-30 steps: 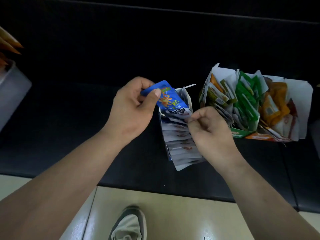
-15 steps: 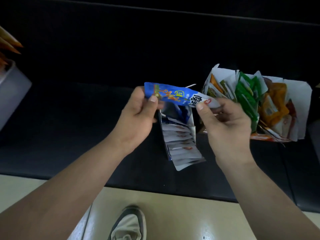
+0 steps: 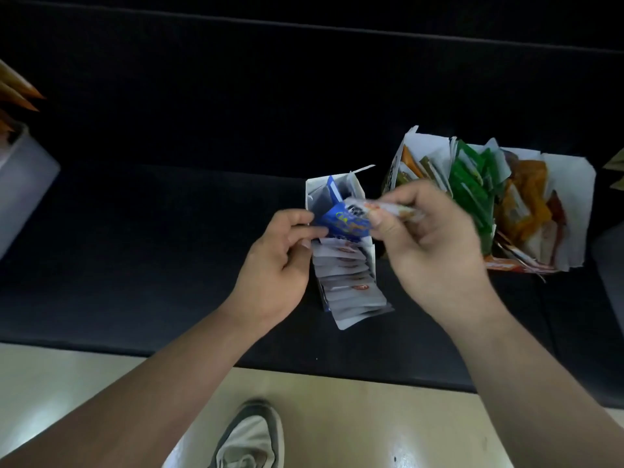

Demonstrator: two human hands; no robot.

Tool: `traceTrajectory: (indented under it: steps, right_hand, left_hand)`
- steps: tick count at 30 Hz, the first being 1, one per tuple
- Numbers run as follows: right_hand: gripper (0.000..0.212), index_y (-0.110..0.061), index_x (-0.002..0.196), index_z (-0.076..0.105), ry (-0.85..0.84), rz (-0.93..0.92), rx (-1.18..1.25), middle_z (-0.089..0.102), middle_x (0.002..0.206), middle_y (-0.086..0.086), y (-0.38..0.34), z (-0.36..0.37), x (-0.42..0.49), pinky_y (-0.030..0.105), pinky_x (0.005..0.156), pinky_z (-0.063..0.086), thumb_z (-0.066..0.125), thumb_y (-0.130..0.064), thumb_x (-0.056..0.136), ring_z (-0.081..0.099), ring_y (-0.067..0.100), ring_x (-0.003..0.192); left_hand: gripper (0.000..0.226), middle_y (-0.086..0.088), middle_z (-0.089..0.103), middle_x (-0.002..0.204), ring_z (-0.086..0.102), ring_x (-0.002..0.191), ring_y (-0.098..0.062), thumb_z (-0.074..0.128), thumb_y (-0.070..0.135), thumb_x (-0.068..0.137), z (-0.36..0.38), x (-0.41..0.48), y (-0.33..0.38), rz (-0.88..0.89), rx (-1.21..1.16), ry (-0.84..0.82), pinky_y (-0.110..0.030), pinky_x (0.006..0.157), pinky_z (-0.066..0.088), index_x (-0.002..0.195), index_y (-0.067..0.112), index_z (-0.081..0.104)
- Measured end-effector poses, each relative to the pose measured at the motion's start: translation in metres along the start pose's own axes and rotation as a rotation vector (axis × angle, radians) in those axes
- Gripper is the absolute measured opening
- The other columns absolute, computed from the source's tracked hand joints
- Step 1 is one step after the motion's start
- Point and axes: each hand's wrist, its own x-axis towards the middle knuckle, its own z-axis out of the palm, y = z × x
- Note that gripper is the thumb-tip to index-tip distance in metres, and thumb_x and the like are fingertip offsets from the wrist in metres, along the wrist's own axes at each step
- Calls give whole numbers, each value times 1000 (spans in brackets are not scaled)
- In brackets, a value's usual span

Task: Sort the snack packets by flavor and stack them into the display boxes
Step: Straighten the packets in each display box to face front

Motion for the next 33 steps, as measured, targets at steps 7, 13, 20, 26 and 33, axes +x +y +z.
traceTrajectory:
  steps: [7, 13, 20, 26, 33]
  right_hand:
    - [20, -28, 99, 81, 48, -93, -620, 49, 104, -2, 35, 26, -3, 42, 70, 56, 76, -12, 89, 52, 23, 105]
    - [34, -44, 131, 63, -288, 173, -727, 31, 110, -7, 15, 32, 1, 37, 91, 48, 48, -36, 102, 36, 16, 114]
    - [32, -23, 128, 70, -38, 126, -352, 59, 110, -7, 24, 14, -3, 27, 85, 53, 59, -13, 99, 60, 8, 94]
    - [46, -41, 135, 61, -31, 265, -138, 62, 112, -6, 17, 13, -3, 10, 78, 48, 64, -13, 98, 62, 5, 93]
    - [22, -44, 111, 69, 32, 346, 48, 65, 119, -7, -1, 11, -1, 16, 79, 49, 76, -40, 90, 64, 8, 100]
  left_hand:
    - [25, 5, 70, 97, 67, 91, -9, 56, -5, 98, -6, -1, -1, 114, 100, 57, -16, 76, 53, 105, 15, 71]
    - [29, 6, 61, 120, 60, 87, -2, 62, 7, 98, -22, 44, 24, 398, 398, -13, -13, 80, 47, 125, 15, 68]
    - [16, 4, 51, 113, 59, 89, -16, 76, 16, 91, -14, 76, 33, 439, 692, -165, -42, 73, 57, 106, 21, 76]
    - [5, 9, 66, 120, 70, 96, -10, 65, 19, 100, -37, 43, 36, 258, 207, 47, -31, 85, 60, 104, 20, 63]
    - [13, -5, 75, 107, 74, 87, -20, 52, 19, 108, -45, 21, 46, -7, -246, 173, -39, 84, 62, 119, 16, 59]
